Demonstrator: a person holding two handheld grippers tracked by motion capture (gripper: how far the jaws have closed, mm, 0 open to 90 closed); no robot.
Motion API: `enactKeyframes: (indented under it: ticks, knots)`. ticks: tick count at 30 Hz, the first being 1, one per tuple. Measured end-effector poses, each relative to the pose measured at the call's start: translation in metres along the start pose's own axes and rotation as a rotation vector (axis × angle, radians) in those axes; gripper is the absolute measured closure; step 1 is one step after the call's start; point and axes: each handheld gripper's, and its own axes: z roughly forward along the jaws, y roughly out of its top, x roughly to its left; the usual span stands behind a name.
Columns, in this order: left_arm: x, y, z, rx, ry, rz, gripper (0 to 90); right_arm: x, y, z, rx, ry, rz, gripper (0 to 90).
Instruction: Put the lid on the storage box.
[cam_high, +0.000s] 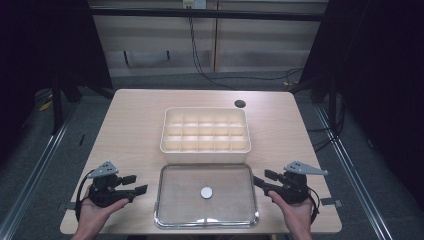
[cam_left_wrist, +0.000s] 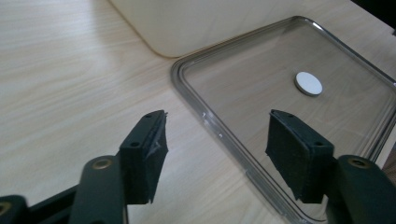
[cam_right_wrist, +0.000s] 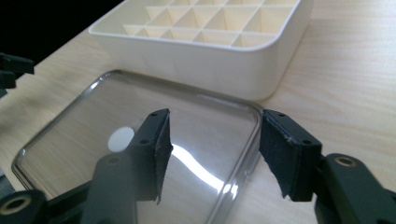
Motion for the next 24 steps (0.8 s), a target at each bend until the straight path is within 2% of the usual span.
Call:
enactKeyframes:
  ticks: [4,5,6,7,9,10,11,13,17,19,20,21,22,24]
  knots:
    - [-0.004,0.011,0.007,-0.006,-0.014,0.007,42.9,-0.001,0.011,0.002,0.005,-0.007,0.001,41.3]
    - [-0.003,0.014,0.008,-0.017,-0.036,-0.002,43.9,-0.004,0.015,0.007,0.043,0.003,0.007,38.3]
    - [-0.002,0.017,0.010,-0.029,-0.039,-0.006,43.9,-0.004,0.015,0.007,0.043,0.003,0.007,38.3]
    - [0.001,0.023,0.013,-0.024,-0.024,-0.008,45.0,-0.004,0.018,0.013,0.078,0.000,-0.007,37.6]
    - [0.005,0.028,0.013,-0.019,-0.030,-0.017,44.9,-0.004,0.021,0.018,0.090,0.006,-0.010,39.1]
    - [0.005,0.028,0.013,-0.019,-0.030,-0.017,45.0,-0.004,0.021,0.018,0.090,0.006,-0.010,39.1]
    - [0.007,0.032,0.013,-0.025,0.004,-0.011,44.9,-0.006,0.023,0.022,0.079,0.014,-0.003,40.0]
    - [0.009,0.034,0.014,-0.028,0.008,-0.019,43.9,-0.009,0.025,0.025,0.073,0.028,0.006,42.9]
    - [0.012,0.029,0.020,-0.026,0.032,-0.030,44.9,-0.013,0.022,0.034,0.096,0.032,0.007,44.6]
    - [0.012,0.026,0.022,-0.028,0.026,-0.036,44.9,-0.014,0.019,0.036,0.102,0.029,0.005,44.9]
    - [0.012,0.024,0.025,-0.021,0.019,-0.041,44.9,-0.014,0.017,0.038,0.107,0.032,0.010,45.4]
    - [0.013,0.020,0.028,0.008,0.028,-0.027,45.3,-0.016,0.012,0.042,0.113,0.031,0.009,46.3]
    - [0.013,0.020,0.028,0.008,0.028,-0.027,45.3,-0.016,0.011,0.044,0.121,0.027,0.008,47.0]
    - [0.013,0.016,0.031,0.016,0.004,-0.049,45.2,-0.016,0.010,0.045,0.128,0.022,0.005,47.5]
